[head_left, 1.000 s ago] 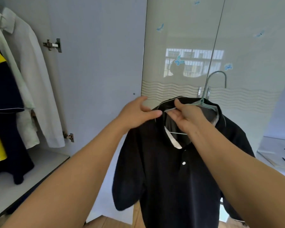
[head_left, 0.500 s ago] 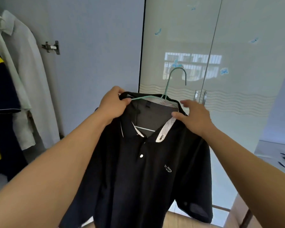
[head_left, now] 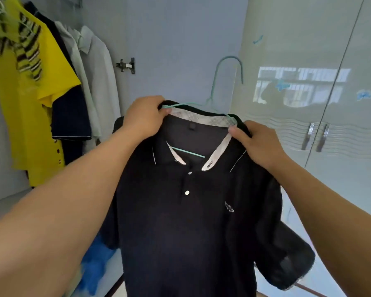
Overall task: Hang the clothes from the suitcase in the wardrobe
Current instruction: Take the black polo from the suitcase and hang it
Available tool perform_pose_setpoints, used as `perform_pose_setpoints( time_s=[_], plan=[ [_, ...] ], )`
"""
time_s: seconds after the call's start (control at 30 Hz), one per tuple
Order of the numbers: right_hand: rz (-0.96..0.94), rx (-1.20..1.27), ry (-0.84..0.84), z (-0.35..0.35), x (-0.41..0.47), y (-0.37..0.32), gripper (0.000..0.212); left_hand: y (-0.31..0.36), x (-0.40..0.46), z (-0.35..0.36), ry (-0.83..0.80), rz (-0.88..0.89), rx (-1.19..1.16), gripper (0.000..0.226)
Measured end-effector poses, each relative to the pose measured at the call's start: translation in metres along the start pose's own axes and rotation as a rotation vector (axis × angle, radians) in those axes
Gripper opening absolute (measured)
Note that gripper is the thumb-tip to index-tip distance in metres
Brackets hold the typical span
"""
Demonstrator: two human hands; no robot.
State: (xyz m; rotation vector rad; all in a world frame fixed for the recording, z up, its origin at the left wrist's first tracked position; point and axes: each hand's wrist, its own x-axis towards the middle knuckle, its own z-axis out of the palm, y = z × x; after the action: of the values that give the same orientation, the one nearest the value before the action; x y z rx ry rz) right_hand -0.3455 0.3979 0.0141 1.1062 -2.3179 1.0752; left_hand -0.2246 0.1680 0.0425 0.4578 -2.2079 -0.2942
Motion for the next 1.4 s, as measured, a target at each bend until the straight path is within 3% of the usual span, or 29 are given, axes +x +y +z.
perform_pose_setpoints(
  time_s=[0.13,0.3,0.4,0.53,0.8,0.97,1.07,1.17,1.4],
  plan=[
    [-0.016,0.181,-0.147,-0.001,0.023,-0.036,0.045,-0.048,0.022,-0.038,0.023,-0.08,-0.134,0.031],
    [-0.149,0.108,0.029,0.028,0.064,-0.101,0.045,-0.091,0.042,-0.085,0.101,-0.014,-0.352,0.022],
    [-0.208,0.12,0.047,0.05,0.088,-0.143,0.049,-0.129,0.055,-0.116,0.123,-0.006,-0.524,0.007],
    [-0.285,0.132,-0.006,0.086,0.123,-0.209,0.054,-0.191,0.081,-0.154,0.328,-0.067,-0.522,0.015],
    [-0.266,0.129,-0.298,0.143,0.162,-0.27,0.03,-0.304,0.11,-0.211,0.431,-0.234,-0.389,0.024],
    [-0.354,0.069,0.018,0.177,0.172,-0.28,0.037,-0.327,0.127,-0.202,0.469,-0.345,-0.192,0.035],
    [-0.352,0.038,0.162,0.192,0.177,-0.286,0.032,-0.322,0.131,-0.191,0.408,-0.474,-0.091,0.046],
    [-0.41,-0.041,0.224,0.204,0.181,-0.293,0.032,-0.326,0.135,-0.185,0.351,-0.558,-0.282,0.04],
    [-0.392,-0.098,0.282,0.229,0.192,-0.296,0.037,-0.334,0.15,-0.18,0.284,-0.603,-0.75,0.05]
  ],
)
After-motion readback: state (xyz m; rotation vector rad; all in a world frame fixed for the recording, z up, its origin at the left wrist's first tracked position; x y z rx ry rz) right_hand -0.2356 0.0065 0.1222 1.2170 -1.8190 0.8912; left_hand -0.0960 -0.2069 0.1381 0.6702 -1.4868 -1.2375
